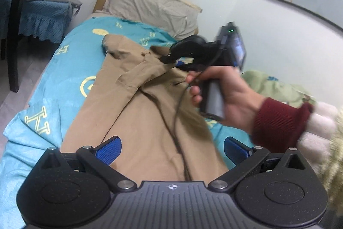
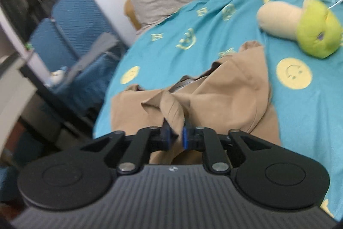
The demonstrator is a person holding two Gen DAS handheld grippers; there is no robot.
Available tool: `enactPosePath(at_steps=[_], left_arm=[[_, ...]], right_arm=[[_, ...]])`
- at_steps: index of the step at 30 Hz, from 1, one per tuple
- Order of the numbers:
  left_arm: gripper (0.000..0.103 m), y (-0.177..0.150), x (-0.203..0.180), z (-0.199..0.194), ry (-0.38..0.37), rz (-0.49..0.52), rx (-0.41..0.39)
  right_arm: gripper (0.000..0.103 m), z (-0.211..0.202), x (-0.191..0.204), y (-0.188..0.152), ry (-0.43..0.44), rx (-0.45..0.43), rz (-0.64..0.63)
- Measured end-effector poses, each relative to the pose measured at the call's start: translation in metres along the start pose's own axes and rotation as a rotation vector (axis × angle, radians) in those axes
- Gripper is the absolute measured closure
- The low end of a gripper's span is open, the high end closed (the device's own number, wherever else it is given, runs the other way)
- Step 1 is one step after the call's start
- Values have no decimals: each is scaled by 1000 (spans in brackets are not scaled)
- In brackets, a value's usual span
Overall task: Fold clothes
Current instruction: 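Fold the held hem toward the collar with the right gripper and release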
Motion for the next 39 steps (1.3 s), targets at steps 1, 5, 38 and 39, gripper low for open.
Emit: enactPosePath(at_steps=[1, 5, 38, 39], left_arm=[[0, 0, 3, 5, 4, 0, 5], [0, 2, 13, 26, 20, 2, 26], [0, 27, 59, 13, 140, -111, -91], [0, 28, 65, 10, 153, -129, -100]], right_arm=[[52, -2, 3, 1, 13, -17, -21], [15, -12, 24, 12, 34, -139, -163], [17, -3, 36, -27, -130, -17, -124], [17, 3, 42, -33, -148, -13, -143]])
Point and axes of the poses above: each gripper's, at about its wrist camera, not at the fingertips, and z roughly the way its jaws point, x to its left, y to its top, the point moved 10 cm from there along z, roughly the way its jaws point, and after that the axes turned 3 degrees about z, right-handed, at the moved point
